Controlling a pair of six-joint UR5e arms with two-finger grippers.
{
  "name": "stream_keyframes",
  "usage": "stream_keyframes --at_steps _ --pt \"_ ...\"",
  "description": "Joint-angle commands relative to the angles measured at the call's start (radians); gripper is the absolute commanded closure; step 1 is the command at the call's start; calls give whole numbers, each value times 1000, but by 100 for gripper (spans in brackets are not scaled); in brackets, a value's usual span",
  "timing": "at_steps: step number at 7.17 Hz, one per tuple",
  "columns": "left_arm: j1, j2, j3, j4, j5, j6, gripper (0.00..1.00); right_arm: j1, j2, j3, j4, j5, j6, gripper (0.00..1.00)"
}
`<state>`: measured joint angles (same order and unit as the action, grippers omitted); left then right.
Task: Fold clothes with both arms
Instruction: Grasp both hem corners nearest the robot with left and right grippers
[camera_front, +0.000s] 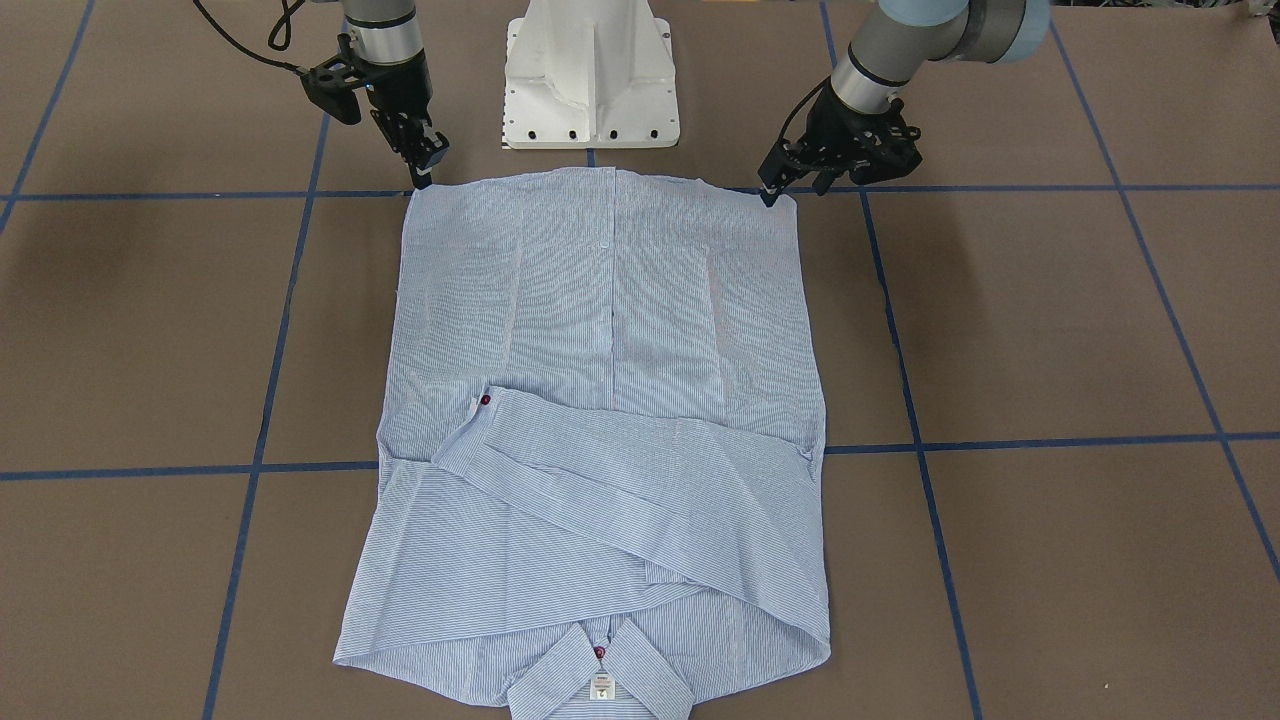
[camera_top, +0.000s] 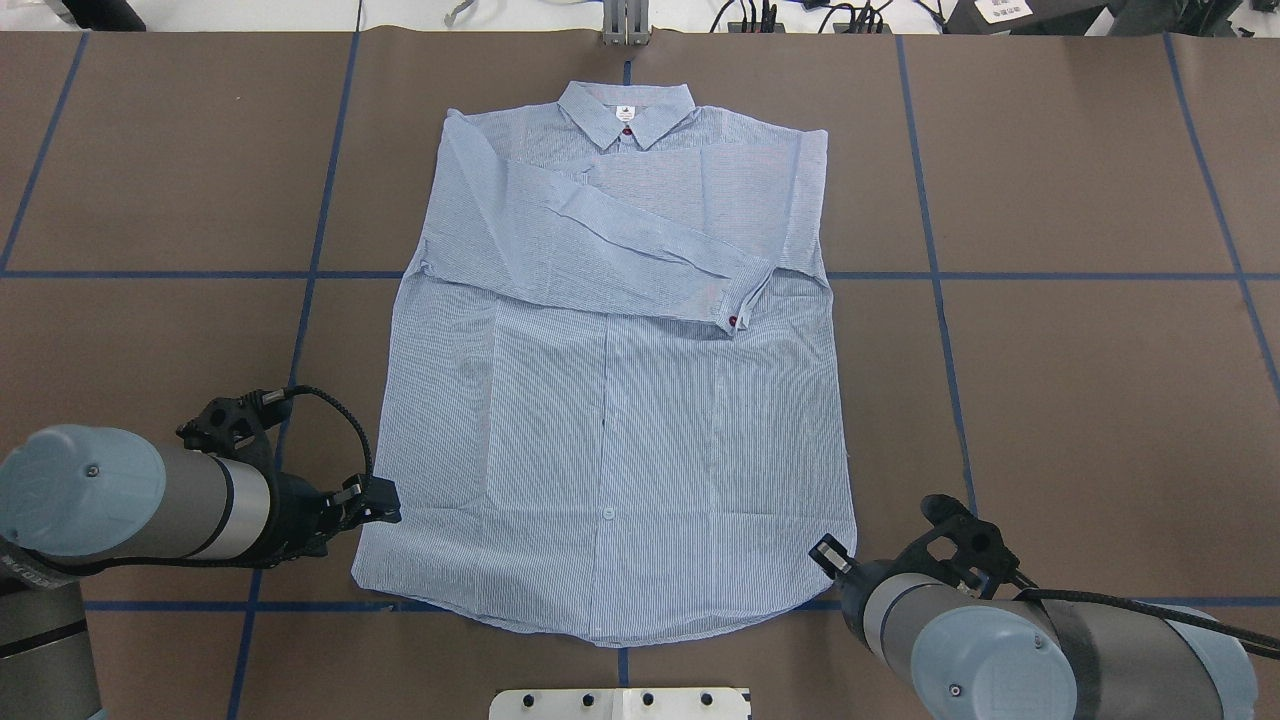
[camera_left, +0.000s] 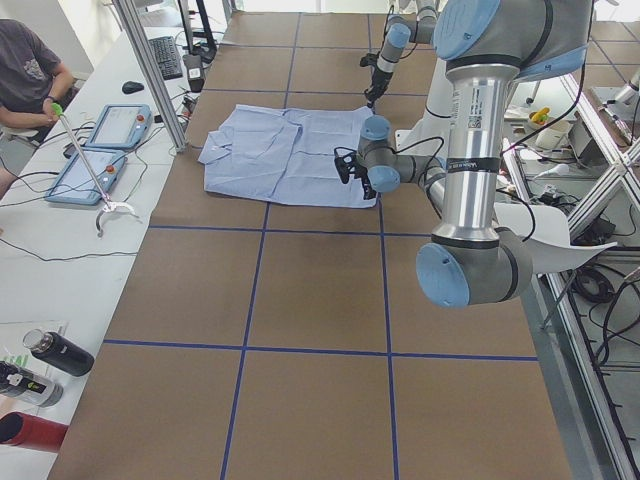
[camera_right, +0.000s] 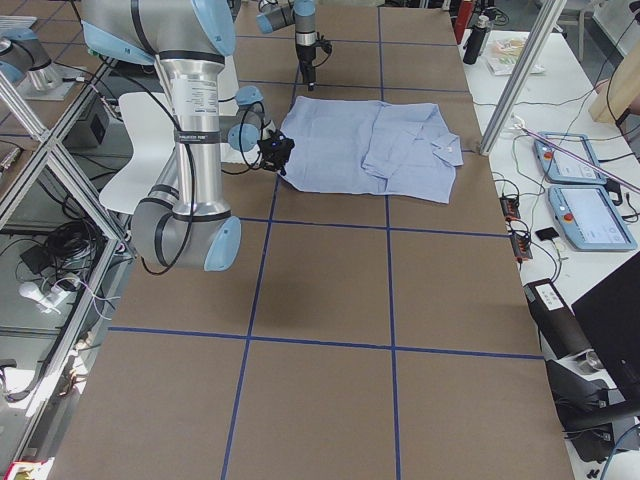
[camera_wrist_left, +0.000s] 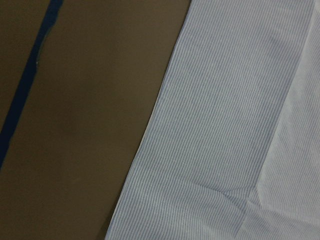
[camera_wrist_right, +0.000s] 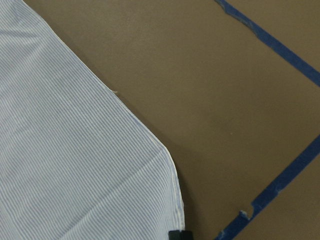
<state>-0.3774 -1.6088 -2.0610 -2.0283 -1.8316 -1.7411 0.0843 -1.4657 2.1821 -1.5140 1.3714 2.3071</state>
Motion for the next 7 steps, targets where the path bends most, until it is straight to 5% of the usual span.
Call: stream_keyframes --at_steps 1,7 --pt "6 -3 57 -35 0 -11 19 6 -1 4 0 0 0 100" --pt "68 -2 70 -43 2 -55 35 6 -1 4 0 0 0 100"
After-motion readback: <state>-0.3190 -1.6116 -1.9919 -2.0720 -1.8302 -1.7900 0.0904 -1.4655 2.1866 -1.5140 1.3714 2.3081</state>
